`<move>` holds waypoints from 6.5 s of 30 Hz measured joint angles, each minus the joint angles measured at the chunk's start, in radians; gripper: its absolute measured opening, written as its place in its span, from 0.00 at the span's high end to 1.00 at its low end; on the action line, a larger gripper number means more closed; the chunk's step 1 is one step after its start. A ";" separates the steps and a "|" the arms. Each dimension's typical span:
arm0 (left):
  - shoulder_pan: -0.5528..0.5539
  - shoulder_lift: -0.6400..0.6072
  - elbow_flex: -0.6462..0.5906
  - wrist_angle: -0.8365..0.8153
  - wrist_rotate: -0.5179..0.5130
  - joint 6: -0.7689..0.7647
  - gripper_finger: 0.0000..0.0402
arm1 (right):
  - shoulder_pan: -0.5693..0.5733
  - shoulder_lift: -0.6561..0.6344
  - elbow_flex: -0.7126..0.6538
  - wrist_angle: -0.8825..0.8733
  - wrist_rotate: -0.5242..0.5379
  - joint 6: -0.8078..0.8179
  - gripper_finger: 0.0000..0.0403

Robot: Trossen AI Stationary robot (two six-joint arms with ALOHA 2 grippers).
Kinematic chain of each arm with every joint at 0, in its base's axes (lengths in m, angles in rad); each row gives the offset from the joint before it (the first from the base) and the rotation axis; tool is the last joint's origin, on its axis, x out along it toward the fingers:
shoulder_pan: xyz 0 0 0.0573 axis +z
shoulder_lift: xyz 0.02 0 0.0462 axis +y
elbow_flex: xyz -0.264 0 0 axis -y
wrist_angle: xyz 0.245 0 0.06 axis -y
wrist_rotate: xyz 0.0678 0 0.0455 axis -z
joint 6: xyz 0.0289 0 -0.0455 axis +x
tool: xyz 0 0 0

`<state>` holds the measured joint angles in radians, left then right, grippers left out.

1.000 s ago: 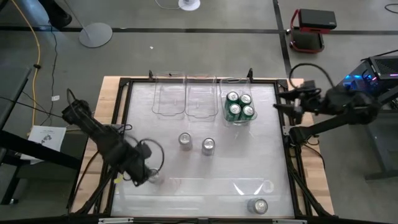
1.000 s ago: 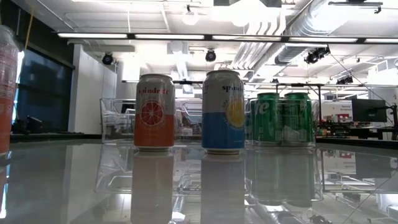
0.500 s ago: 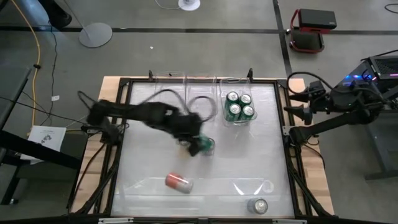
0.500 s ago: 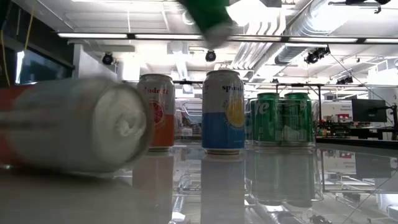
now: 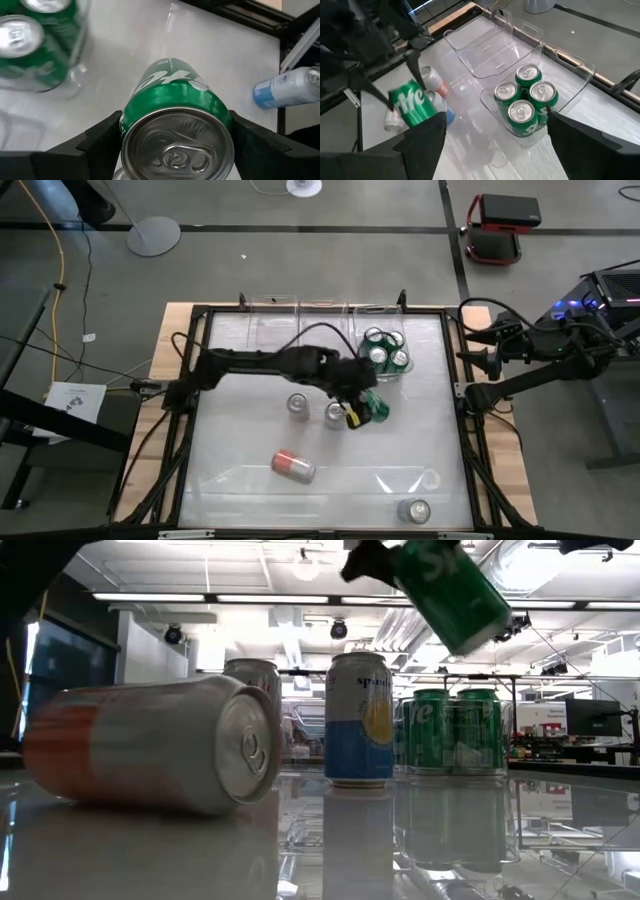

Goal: Sort soda cans
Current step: Put green soda can into the right transparent bin, then put the orange-white soda can into the center transparent bin

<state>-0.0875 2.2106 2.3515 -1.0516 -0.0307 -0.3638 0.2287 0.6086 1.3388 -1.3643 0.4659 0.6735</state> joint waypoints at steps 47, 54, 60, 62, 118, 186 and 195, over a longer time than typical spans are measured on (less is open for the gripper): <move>0.014 0.134 0.003 0.101 0.023 -0.071 0.17 | 0.000 -0.001 -0.315 0.227 -0.100 -0.048 0.18; -0.054 -0.020 0.005 -0.049 -0.213 -0.142 0.16 | 0.000 0.077 -0.641 0.813 -0.430 -0.385 0.18; -0.131 -0.128 0.005 -0.301 -0.419 -0.323 0.16 | 0.000 0.233 -0.765 1.133 -0.476 -0.576 0.18; -0.152 -0.149 0.005 -0.382 -0.460 -0.390 0.16 | 0.000 0.294 -0.771 1.187 -0.467 -0.608 0.18; -0.134 -0.721 -0.616 -0.395 -0.750 -0.496 0.17 | -1.044 0.598 -0.328 1.021 -0.669 -0.765 0.27; 0.185 -0.900 -0.712 0.023 -0.433 0.315 0.17 | -0.674 0.528 -0.144 0.693 -0.449 -0.355 0.11; 0.036 -0.847 -0.768 -0.020 -0.377 0.192 0.18 | -0.224 0.524 -0.259 0.783 -0.207 -0.184 0.11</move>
<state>-0.0519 1.3633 1.5837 -1.0717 -0.4073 -0.1715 0.0049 1.1328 1.0795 -0.5813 0.2593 0.4895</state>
